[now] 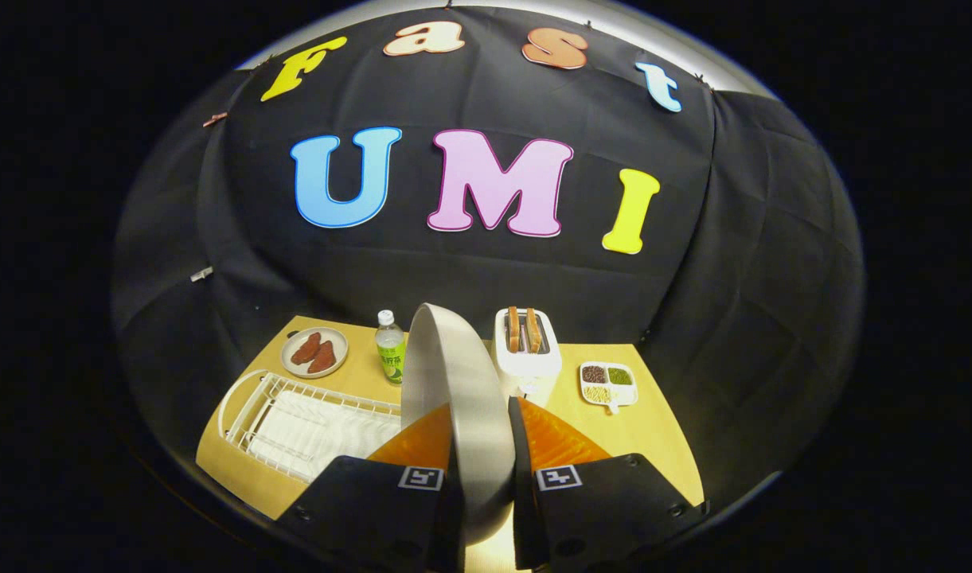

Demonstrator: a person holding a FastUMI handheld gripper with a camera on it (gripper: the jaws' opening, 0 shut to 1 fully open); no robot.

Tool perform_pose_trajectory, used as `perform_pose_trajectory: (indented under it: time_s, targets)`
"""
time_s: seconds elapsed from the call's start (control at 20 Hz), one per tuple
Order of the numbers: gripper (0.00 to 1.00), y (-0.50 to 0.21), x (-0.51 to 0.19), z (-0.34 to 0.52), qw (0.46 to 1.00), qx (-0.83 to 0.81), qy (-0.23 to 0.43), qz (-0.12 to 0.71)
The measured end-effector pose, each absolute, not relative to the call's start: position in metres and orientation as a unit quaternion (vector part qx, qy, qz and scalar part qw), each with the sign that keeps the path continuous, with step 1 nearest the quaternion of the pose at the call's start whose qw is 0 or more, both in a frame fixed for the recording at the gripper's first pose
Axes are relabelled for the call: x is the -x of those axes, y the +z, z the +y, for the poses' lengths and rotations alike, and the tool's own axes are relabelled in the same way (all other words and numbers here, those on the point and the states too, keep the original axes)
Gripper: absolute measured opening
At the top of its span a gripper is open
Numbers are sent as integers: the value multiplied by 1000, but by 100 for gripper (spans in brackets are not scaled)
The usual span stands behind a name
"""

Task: Take the plate from the dish rack, then take the spoon from the basket and place it into the plate.

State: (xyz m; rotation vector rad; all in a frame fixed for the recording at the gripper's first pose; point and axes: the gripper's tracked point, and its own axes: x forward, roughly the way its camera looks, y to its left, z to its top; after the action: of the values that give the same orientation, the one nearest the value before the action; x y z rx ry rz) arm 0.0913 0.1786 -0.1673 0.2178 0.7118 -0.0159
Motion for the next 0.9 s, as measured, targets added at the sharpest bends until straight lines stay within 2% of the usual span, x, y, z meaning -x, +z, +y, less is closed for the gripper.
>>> perform_pose_trajectory:
  time_s: [0.25,0.5,0.9]
  targets:
    - [27,-184,-41,148,925,-174,34,337]
    - [27,-218,12,110,916,-213,28,340]
    - [27,-304,86,100,865,-290,31,407]
